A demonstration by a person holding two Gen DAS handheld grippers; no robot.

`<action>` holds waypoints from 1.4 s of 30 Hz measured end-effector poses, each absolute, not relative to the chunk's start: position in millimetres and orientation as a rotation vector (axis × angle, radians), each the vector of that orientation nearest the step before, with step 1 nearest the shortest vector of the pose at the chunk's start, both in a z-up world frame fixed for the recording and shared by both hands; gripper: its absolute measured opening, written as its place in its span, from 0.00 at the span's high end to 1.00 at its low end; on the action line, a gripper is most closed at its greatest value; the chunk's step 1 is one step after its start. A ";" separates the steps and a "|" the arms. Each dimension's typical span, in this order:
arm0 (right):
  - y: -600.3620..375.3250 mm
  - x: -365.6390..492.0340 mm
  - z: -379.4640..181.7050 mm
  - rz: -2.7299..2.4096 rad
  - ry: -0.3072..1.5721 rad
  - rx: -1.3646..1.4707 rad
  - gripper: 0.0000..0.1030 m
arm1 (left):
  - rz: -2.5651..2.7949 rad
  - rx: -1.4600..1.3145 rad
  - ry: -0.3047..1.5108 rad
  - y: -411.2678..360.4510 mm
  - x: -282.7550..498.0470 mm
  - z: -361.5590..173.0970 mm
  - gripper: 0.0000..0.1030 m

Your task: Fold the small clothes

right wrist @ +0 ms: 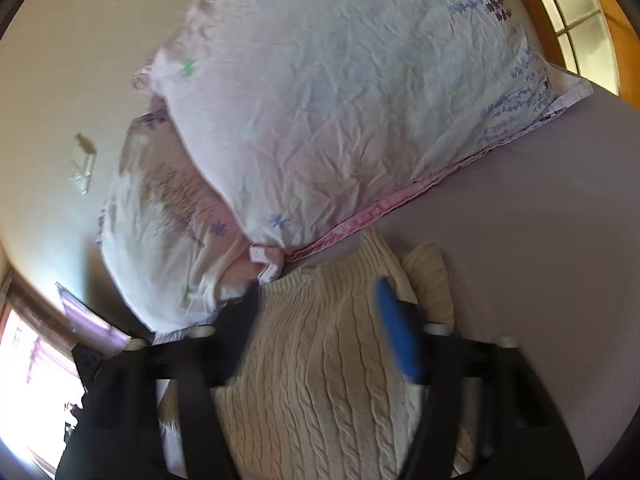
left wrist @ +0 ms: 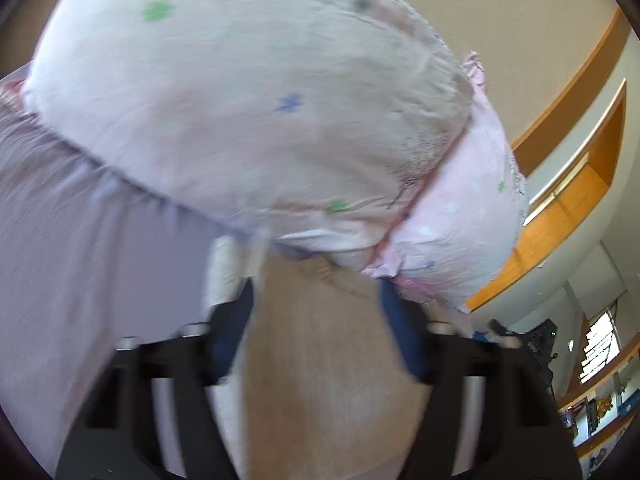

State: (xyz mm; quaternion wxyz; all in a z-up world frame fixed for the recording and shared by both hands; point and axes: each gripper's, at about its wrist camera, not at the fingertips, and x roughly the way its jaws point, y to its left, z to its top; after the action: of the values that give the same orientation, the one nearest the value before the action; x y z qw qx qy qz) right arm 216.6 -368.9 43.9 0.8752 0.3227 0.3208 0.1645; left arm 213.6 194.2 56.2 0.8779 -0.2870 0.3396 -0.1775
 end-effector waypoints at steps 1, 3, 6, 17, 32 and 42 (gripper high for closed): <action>-368.9 214.1 44.2 0.345 0.659 0.657 0.23 | -0.368 -0.590 0.732 196.3 212.2 51.3 0.29; -371.2 206.6 41.4 0.356 0.667 0.641 0.23 | -0.372 -0.606 0.808 201.6 203.1 35.4 0.29; -371.5 209.2 43.4 0.384 0.672 0.671 0.22 | -0.373 -0.620 0.884 203.2 199.1 19.5 0.29; -381.5 178.1 49.1 0.447 0.658 0.677 0.20 | -0.456 -0.771 0.940 164.3 217.0 0.2 0.85; -442.3 147.0 63.5 0.365 0.605 0.721 0.01 | -1.053 -0.767 0.901 -76.3 247.9 64.2 0.15; -409.2 249.7 -2.7 0.471 1.024 0.804 0.04 | -0.671 -0.547 1.061 -2.7 253.4 10.1 0.10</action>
State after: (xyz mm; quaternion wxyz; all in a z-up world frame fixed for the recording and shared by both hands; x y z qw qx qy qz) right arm 249.7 -409.2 -2.7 0.7698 0.3707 0.4722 0.2170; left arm 253.4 -2.7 10.1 0.7746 -0.2526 0.4902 -0.3098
